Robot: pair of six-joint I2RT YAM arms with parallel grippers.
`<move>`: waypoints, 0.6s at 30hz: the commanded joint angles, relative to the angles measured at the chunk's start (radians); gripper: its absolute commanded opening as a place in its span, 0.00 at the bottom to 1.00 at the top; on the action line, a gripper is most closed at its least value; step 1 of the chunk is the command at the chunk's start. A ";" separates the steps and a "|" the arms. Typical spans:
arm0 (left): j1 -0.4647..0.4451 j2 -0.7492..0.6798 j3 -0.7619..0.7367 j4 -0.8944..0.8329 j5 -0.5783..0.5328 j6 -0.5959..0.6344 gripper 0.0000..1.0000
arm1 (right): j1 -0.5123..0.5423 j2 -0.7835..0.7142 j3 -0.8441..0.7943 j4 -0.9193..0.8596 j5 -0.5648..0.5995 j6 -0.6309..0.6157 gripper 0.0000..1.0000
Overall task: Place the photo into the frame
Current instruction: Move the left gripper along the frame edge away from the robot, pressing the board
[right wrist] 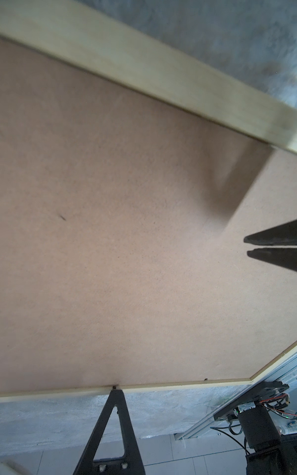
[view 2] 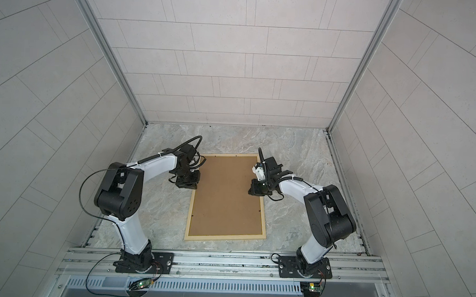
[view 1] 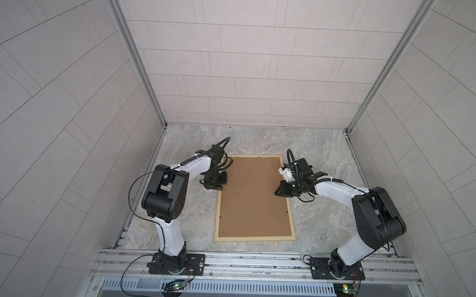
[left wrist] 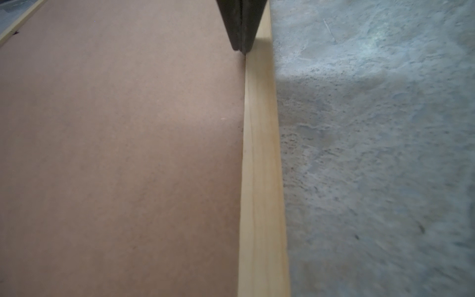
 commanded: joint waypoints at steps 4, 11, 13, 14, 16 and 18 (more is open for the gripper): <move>-0.081 0.149 -0.047 -0.055 -0.104 0.006 0.01 | -0.001 -0.011 -0.012 0.017 -0.007 0.008 0.00; -0.081 0.180 -0.043 -0.054 -0.055 0.004 0.01 | -0.001 -0.017 -0.008 0.014 -0.006 0.008 0.00; -0.078 0.198 -0.044 -0.048 0.014 0.004 0.01 | -0.001 -0.016 -0.006 0.014 -0.006 0.008 0.00; -0.078 0.203 -0.044 -0.047 0.031 0.002 0.01 | -0.001 -0.017 -0.007 0.014 -0.006 0.008 0.00; -0.078 0.207 -0.044 -0.046 0.049 -0.005 0.01 | -0.001 -0.019 -0.007 0.014 -0.007 0.008 0.00; -0.075 0.205 -0.047 -0.053 0.058 -0.004 0.01 | -0.001 -0.022 -0.006 0.012 -0.006 0.010 0.00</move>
